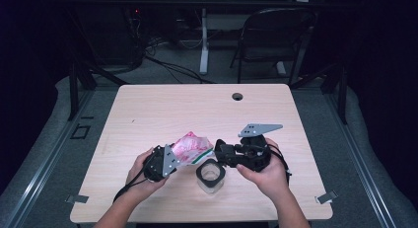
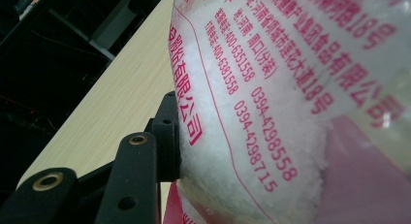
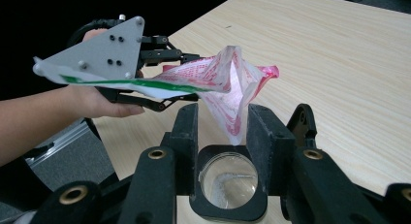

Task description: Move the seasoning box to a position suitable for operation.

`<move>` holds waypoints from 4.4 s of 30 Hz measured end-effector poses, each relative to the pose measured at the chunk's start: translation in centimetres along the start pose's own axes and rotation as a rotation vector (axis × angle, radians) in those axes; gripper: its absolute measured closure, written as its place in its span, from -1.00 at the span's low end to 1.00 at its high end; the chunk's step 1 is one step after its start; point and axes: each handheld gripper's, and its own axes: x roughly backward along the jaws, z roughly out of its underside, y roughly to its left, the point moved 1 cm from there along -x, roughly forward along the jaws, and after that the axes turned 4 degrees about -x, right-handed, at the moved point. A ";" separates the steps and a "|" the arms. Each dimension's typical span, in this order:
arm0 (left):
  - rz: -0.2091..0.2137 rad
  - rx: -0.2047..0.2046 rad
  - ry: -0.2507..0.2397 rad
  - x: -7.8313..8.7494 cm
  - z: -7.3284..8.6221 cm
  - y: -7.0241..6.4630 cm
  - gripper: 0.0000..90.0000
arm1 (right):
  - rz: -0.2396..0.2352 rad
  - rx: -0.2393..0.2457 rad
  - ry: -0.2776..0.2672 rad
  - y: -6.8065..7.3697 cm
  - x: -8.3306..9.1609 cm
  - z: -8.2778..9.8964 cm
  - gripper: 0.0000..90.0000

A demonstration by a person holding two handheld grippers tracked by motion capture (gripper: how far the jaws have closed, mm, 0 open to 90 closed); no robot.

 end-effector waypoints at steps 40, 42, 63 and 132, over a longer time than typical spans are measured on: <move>0.038 -0.060 0.051 -0.4 -0.2 -0.8 0.28 | 0.081 0.252 0.017 3.3 -1.5 0.0 0.10; 0.035 -0.072 0.054 -0.4 -0.2 -0.8 0.28 | 0.083 0.263 0.024 3.4 -1.6 0.0 0.10; -0.017 -0.139 0.050 -0.2 -0.3 -1.2 0.28 | 0.023 0.208 0.080 2.8 -2.5 0.5 0.72; -0.020 -0.393 0.149 0.9 -2.8 -0.3 0.32 | -0.085 -0.038 0.080 -0.4 -2.1 2.3 1.00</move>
